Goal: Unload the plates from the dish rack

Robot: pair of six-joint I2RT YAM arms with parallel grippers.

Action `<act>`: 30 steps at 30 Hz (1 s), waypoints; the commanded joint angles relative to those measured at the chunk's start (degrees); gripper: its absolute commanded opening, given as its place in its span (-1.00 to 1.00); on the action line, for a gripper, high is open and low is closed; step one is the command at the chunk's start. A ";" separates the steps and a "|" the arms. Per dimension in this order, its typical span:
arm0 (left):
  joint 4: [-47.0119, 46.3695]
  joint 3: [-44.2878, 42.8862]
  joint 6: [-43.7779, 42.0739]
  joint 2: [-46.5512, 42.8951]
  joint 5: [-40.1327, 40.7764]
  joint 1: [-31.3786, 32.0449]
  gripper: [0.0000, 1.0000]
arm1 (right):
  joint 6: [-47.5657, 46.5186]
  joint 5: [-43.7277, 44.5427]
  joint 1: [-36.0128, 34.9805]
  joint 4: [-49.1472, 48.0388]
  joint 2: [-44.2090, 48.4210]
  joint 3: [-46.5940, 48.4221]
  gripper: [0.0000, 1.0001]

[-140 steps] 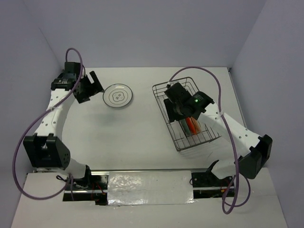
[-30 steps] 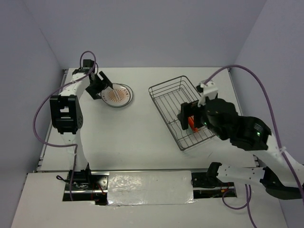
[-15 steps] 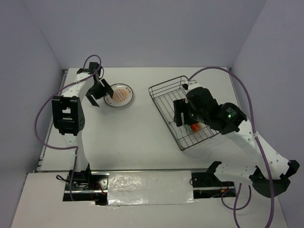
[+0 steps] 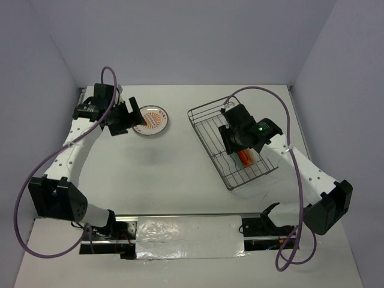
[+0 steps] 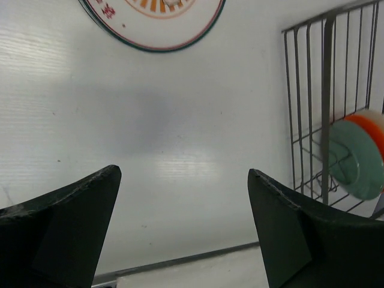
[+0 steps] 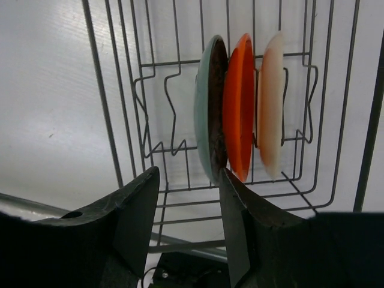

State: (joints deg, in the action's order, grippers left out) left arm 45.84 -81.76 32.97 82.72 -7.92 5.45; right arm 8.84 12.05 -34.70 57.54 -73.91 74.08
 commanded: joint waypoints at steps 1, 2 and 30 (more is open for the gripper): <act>-1.72 5.45 -3.88 -3.43 -5.35 0.43 0.99 | -5.67 -1.32 3.48 -5.32 -1.23 -1.13 0.05; -1.81 6.25 -4.49 -3.88 -5.78 0.61 0.99 | -6.03 -1.68 3.93 -5.68 -1.76 -1.40 0.05; 1.26 10.57 -7.83 -4.41 -5.79 0.87 0.99 | -7.87 -9.33 7.54 -10.61 -9.41 -4.04 -0.62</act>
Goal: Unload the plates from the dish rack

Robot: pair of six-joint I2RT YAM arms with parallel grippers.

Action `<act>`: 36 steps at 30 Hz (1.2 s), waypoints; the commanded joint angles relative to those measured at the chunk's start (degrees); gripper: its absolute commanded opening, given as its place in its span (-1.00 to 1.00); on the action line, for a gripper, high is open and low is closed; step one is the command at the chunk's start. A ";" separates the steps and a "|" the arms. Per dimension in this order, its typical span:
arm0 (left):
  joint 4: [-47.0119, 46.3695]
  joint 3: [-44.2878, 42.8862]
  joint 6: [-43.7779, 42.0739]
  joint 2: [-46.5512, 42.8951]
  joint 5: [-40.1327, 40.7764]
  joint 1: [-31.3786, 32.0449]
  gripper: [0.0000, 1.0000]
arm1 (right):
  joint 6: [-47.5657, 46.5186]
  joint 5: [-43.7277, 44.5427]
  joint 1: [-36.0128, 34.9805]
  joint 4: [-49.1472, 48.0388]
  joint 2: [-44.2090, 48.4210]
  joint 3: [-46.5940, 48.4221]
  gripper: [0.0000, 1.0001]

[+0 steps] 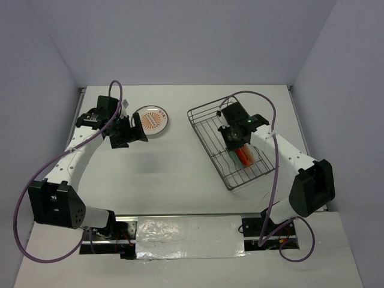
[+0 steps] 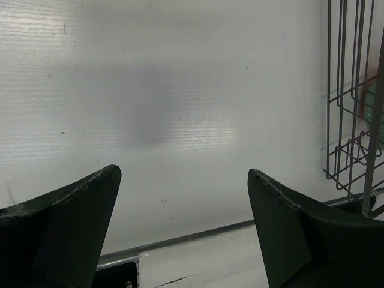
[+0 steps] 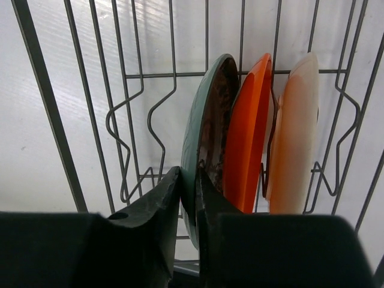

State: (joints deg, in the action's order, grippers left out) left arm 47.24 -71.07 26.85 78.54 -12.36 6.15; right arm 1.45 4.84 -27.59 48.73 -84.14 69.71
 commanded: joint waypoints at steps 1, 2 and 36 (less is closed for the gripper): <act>-0.13 -0.21 -1.71 -0.06 -1.35 0.18 0.99 | -0.57 -2.20 0.52 -1.54 0.99 1.12 -0.67; -0.05 -0.47 -1.71 0.03 -1.35 0.09 0.99 | -0.84 -2.47 0.61 -1.10 1.25 1.82 -0.73; -8.93 -18.14 38.63 2.67 -23.06 2.63 0.99 | -30.53 21.02 -35.77 -3.11 2.40 25.21 -1.00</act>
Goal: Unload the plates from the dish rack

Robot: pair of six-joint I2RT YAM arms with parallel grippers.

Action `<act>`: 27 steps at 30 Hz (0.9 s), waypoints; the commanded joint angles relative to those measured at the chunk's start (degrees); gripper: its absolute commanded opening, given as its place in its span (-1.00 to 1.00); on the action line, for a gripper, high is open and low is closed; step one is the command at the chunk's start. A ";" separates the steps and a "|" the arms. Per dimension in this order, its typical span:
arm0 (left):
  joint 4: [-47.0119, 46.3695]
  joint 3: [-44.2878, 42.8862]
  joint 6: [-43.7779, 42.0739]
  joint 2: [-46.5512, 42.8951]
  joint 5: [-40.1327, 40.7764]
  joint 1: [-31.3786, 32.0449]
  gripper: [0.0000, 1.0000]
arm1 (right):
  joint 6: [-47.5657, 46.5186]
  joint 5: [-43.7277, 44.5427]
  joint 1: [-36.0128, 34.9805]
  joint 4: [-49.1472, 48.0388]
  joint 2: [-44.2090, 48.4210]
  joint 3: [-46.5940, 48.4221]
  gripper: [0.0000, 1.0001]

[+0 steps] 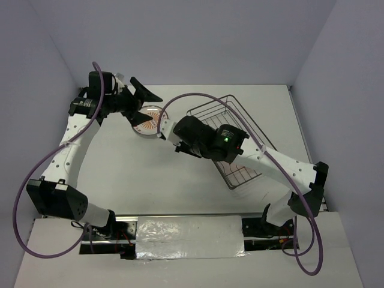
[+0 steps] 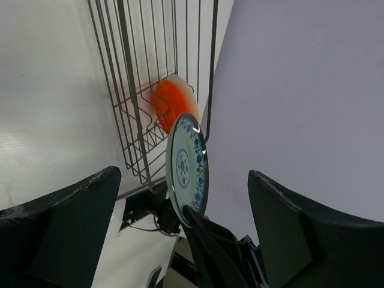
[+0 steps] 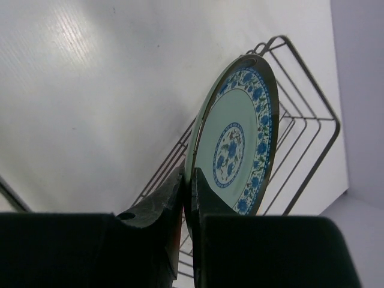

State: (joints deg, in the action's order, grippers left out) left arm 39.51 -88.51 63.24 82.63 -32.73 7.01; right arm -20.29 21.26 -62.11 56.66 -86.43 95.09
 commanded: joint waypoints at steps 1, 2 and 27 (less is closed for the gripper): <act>-0.93 -0.18 2.06 -1.77 -2.34 2.31 0.99 | -9.15 3.45 -1.44 -11.31 4.26 1.31 -1.00; -0.66 0.35 1.54 -1.86 -1.90 3.44 0.99 | -9.67 2.57 -1.61 -11.14 2.78 2.28 -1.00; -1.35 17.12 -17.35 -3.35 27.10 6.35 -1.00 | 24.03 -12.55 12.25 -21.60 13.99 -7.52 1.00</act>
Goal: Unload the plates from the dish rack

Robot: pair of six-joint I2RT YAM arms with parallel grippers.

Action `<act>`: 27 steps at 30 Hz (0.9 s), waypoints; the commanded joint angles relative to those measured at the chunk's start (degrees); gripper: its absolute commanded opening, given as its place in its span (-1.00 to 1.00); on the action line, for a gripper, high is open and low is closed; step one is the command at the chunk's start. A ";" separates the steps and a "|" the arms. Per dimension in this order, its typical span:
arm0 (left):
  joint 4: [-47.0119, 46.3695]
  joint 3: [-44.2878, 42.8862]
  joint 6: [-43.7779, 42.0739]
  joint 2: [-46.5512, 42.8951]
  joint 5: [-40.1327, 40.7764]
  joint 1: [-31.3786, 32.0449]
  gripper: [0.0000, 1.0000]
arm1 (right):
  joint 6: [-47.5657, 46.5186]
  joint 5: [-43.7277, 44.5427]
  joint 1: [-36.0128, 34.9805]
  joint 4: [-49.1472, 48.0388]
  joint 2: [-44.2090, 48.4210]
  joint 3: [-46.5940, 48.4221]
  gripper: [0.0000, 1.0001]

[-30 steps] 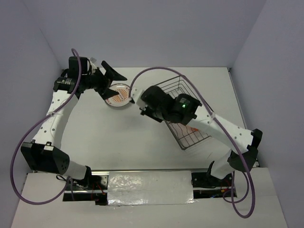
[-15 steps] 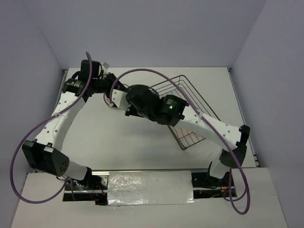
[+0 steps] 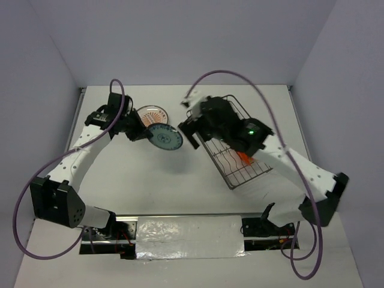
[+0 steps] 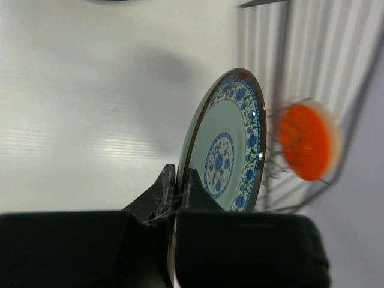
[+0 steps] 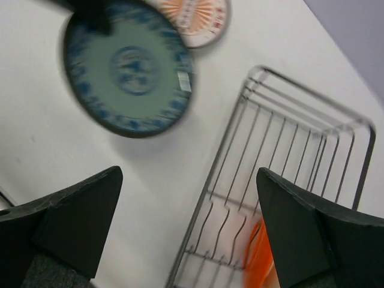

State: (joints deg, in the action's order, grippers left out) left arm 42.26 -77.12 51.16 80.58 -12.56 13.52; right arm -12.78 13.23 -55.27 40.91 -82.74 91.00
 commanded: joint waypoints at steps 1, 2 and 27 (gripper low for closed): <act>-8.21 7.76 -5.89 -1.21 6.93 -0.16 -1.00 | 22.30 -4.53 9.52 -4.79 12.06 -4.51 1.00; -9.81 11.69 -6.07 -0.95 6.41 -0.25 -1.00 | 24.44 -4.01 11.39 -3.30 14.86 -5.13 1.00; 4.14 18.77 -11.69 -4.63 18.97 1.51 0.99 | 17.88 -4.89 24.94 15.79 11.55 -18.31 0.06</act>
State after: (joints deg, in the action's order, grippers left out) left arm 41.43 -53.89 42.33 81.08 2.33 14.94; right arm 7.40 7.94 -31.33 59.48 -70.35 73.34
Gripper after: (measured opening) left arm 0.994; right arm 0.532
